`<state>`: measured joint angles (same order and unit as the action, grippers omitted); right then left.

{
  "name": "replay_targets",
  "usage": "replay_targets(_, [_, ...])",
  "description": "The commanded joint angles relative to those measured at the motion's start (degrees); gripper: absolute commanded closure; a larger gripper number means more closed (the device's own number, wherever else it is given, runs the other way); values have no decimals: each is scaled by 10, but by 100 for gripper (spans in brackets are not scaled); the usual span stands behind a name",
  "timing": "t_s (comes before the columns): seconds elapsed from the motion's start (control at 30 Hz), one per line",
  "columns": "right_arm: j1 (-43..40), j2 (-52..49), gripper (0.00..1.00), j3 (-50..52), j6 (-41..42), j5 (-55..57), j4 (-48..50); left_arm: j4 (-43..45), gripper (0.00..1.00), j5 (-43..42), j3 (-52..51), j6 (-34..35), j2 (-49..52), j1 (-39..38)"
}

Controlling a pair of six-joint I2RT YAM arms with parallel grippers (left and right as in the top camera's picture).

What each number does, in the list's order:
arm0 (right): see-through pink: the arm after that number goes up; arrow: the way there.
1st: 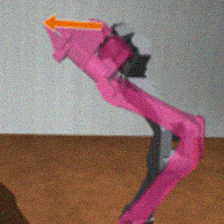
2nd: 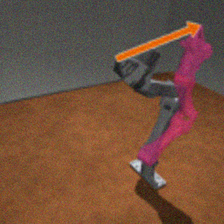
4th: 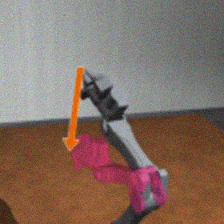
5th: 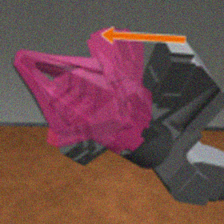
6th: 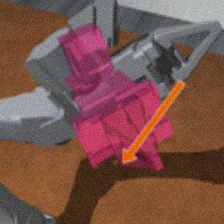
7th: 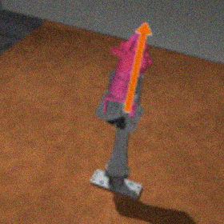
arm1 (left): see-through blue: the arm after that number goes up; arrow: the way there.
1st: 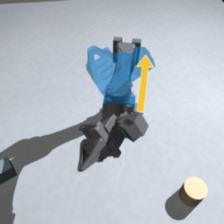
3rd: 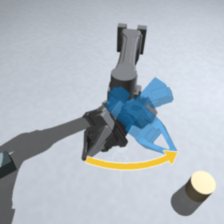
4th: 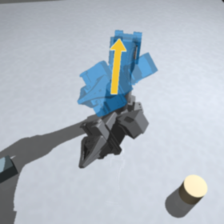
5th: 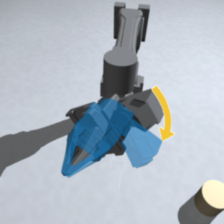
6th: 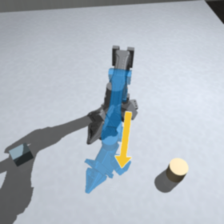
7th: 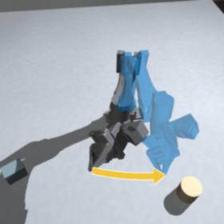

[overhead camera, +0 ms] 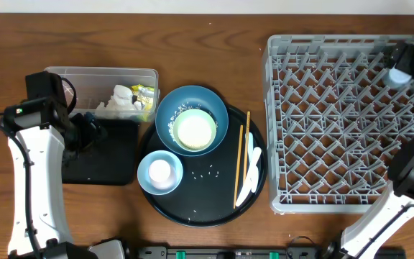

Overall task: Sort waste into correct bins and load items into the dishwasher rack
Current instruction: 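Lower the cup upside down into the rack and open right gripper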

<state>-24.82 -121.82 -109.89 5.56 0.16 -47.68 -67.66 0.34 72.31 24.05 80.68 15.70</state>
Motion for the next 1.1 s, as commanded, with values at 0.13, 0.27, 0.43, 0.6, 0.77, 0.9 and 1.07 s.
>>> replay_targets(0.13, [14, 78, 6, -10, -9, -19, -26, -2, 10, 3, -6, 2, 2, 2])
replay_targets(0.27, [21, 78, 25, -9, -18, -22, -68, -2, 10, 3, -6, 2, 2, 2])
replay_targets(0.43, [28, 76, 36, -9, -18, -23, -85, -2, 10, 3, -6, 2, 2, 2])
replay_targets(0.6, [32, 69, 66, -9, -18, -19, -82, -4, 10, 3, -6, 2, 2, 2])
replay_targets(0.77, [30, 37, 65, -9, -19, -16, -67, -4, 10, 3, -6, 2, 2, 2])
replay_targets(0.9, [27, 15, 65, -9, -20, -1, -31, -4, 10, 3, -6, 2, 2, 2])
replay_targets(1.07, [26, -2, 64, -9, -20, 21, 9, -4, 10, 3, -6, 2, 2, 2])
